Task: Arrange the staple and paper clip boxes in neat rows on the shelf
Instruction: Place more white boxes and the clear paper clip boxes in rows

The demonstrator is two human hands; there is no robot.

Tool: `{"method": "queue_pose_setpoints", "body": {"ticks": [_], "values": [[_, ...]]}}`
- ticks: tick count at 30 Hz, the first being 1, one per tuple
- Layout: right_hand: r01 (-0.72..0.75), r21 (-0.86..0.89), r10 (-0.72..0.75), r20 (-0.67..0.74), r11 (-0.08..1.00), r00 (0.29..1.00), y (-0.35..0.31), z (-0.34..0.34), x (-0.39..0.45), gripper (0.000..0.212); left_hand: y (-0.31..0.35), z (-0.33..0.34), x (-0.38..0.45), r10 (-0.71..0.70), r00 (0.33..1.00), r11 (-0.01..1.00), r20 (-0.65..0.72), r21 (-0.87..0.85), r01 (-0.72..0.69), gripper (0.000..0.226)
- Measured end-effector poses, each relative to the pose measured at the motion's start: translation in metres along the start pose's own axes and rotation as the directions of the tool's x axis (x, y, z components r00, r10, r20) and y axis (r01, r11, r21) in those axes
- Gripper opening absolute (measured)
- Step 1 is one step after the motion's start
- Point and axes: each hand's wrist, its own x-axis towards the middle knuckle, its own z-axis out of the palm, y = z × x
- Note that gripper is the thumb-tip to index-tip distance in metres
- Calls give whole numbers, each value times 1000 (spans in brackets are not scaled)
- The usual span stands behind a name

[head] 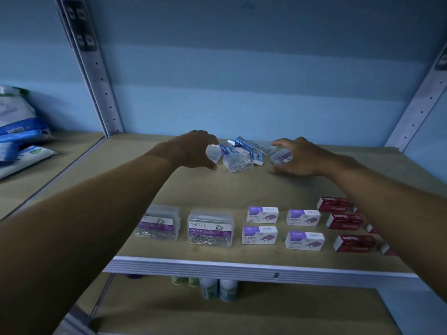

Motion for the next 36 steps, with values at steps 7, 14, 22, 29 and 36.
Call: {"method": "queue_pose_setpoints", "body": {"ticks": [7,14,22,29,36], "values": [[-76,2,76,-30,997,997,6,-2,17,80,1,8,14,-3,997,999,71,49,0,29],[-81,59,85,-76,995,993,13,-3,15,77,-7,3,8,-18,999,1000,42,-10,19,32],[45,93,-40,-61,995,997,9,-19,-3,94,-1,-4,-11,-47,999,993,-22,-110,44,57],[205,16,-205,-1,979,979,-14,-37,-32,95,10,-8,-30,-20,1000,982,-14,-187,17,52],[322,-138,-301,153,937,941,-40,-31,-48,98,26,-12,-46,57,998,983,-5,-175,-57,66]]}}
